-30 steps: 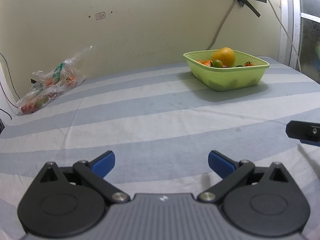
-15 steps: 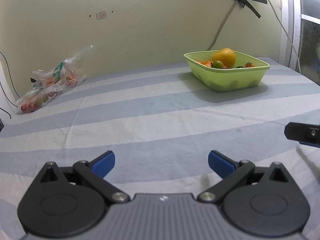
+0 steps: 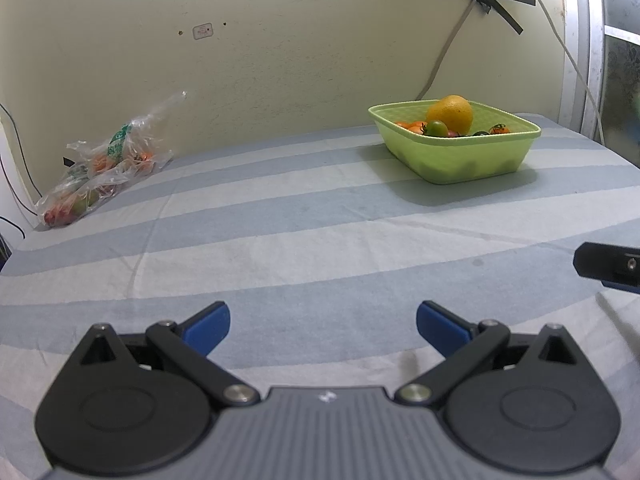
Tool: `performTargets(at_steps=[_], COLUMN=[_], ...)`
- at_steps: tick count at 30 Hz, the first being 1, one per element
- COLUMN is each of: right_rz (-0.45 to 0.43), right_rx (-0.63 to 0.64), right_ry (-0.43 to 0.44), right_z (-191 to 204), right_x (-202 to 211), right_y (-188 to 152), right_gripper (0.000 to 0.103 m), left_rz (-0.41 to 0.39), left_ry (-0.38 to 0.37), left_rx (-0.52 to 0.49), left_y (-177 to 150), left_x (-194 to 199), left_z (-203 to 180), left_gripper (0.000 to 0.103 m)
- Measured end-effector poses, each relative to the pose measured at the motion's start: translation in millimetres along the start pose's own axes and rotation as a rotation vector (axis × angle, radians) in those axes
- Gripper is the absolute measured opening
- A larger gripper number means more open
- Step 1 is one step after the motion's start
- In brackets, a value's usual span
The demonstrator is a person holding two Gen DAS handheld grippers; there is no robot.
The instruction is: Organize fruits
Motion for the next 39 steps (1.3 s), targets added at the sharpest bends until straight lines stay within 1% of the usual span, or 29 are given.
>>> performTargets(at_steps=[24,39], right_rz=[0.001,0.001], right_rx=[-0.004,-0.005], right_ry=[-0.001,-0.002], right_z=[-0.3,-0.2], right_x=[0.0,-0.1], right_y=[0.1,0.0], right_gripper=[0.064,0.064], left_rz=[-0.002,0.0], left_ry=[-0.002,-0.02], left_rx=[0.006,0.014], left_y=[-1.5,-0.7], left_x=[0.6,0.9], left_z=[0.5,1.5], left_gripper=[0.103,0.103])
Point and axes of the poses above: each gripper's, at about its wrist camera, not at the fingertips, and x roughly against the way its jaws point, z to its left, y to its top, the point moved 1 cm from there along -x, roughly the way its jaws point, and after that the axes turned 13 degrees about y, right-handed, at the moved point
